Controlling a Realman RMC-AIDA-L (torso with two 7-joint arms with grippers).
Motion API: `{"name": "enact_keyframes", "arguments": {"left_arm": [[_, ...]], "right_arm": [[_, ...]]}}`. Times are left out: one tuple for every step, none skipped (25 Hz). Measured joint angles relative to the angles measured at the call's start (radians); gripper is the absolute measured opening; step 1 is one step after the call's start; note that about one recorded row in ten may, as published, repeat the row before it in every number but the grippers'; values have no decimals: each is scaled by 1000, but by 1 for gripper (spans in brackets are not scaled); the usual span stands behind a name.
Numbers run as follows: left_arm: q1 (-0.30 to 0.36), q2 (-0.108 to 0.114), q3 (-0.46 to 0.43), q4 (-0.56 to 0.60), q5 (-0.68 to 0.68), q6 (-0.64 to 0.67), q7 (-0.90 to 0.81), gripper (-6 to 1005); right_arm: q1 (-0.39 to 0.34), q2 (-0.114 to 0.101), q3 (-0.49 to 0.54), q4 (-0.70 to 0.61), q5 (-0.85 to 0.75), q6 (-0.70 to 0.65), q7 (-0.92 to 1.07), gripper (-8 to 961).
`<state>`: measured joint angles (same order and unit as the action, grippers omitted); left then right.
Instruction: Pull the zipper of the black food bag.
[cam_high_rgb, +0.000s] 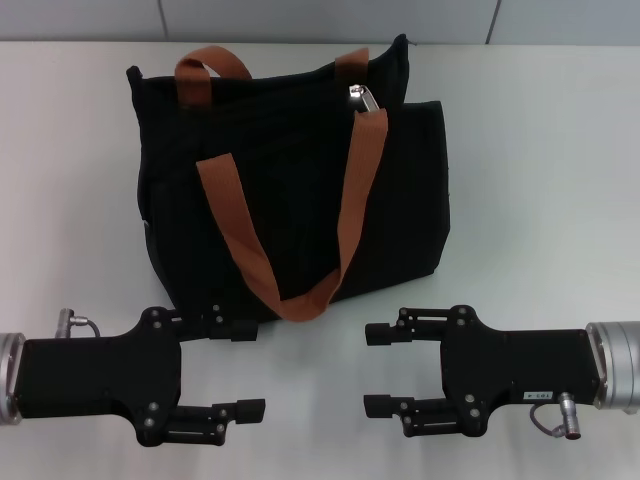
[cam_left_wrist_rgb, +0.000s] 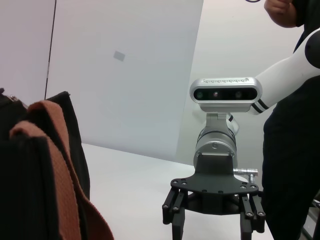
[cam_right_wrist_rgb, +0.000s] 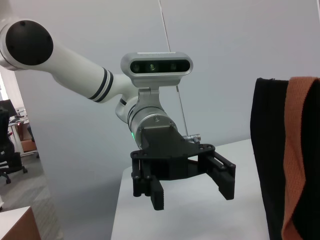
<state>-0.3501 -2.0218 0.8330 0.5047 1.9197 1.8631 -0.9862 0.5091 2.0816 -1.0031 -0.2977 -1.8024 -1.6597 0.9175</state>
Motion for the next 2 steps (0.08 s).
{"name": "enact_keyframes", "arguments": {"left_arm": [[-1,0,0,0,0,0,0,779],[-1,0,0,0,1,0,0,779]], "right_arm": [[0,0,0,0,0,0,0,711],[0,0,0,0,0,0,0,711]]}}
